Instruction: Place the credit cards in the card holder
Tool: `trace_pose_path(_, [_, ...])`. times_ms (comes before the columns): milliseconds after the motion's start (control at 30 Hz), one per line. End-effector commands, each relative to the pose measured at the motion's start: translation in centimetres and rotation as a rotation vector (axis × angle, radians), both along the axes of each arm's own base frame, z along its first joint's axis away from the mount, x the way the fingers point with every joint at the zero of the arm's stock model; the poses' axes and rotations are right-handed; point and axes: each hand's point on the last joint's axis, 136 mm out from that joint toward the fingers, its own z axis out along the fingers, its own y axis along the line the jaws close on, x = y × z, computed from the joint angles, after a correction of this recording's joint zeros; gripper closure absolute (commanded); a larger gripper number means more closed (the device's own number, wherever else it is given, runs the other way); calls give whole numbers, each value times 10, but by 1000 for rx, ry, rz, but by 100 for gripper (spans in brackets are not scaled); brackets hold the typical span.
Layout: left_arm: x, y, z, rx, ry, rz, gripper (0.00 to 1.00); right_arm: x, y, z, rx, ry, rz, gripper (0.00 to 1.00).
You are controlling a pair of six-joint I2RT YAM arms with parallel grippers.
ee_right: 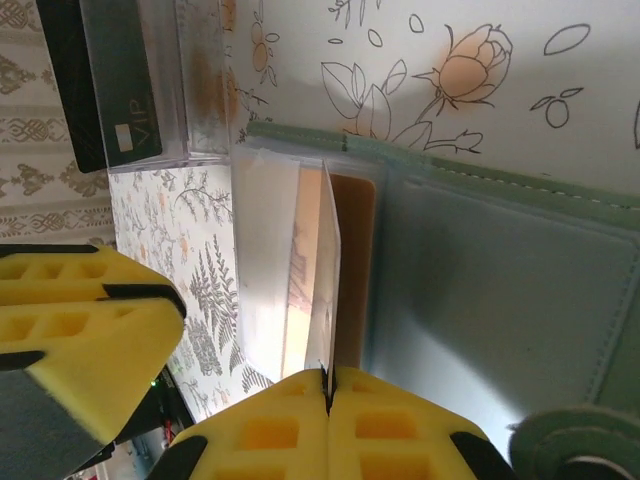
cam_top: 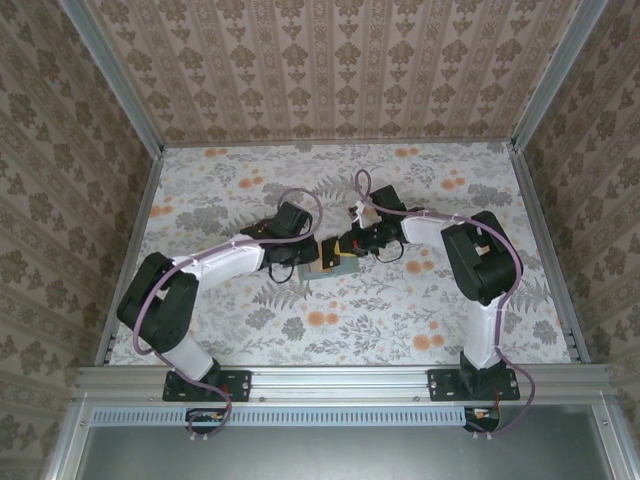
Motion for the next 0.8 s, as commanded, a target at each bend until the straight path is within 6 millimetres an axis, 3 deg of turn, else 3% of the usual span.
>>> trace_pose_path(0, [-12,11,-23,70,51,11,91,2,4,0,27,17,11,97])
trace_pose_path(300, [-24,30,-49,148,92,32,98,1,4,-13,2,58,9,97])
trace_pose_path(767, [-24,27,-53,148,99,21,99,-7,13,-23,-46,73,45,97])
